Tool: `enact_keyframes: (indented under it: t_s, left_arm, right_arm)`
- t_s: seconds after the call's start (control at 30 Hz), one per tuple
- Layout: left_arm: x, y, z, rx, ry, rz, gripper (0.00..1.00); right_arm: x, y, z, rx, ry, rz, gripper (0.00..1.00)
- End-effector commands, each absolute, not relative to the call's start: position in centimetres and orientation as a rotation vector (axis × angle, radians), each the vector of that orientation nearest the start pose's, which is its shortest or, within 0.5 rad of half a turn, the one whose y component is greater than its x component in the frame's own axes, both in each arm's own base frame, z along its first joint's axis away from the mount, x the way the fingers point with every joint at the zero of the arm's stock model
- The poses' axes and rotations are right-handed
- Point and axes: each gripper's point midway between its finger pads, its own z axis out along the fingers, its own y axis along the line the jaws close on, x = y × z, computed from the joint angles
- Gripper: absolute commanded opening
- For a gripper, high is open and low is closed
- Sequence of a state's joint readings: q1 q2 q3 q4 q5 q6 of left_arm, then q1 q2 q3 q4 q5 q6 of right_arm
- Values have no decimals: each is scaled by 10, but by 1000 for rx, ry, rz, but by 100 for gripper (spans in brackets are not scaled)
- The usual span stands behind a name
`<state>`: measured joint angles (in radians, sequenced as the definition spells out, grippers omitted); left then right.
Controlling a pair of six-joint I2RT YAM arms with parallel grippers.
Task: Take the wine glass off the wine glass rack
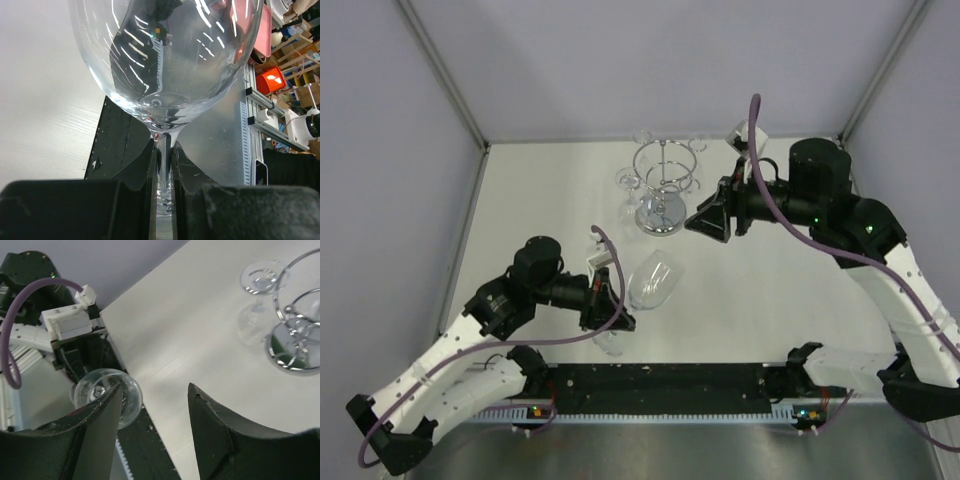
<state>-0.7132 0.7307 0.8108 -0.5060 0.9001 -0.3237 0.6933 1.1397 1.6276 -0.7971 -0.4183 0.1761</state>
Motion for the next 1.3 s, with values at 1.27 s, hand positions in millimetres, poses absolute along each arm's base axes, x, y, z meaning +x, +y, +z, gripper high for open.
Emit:
enact_keyframes:
  t_s: [1.27]
  left_arm:
    - [75, -253, 254, 1124, 1809, -1447, 0]
  right_arm:
    - [102, 310, 350, -1054, 1902, 1676, 46]
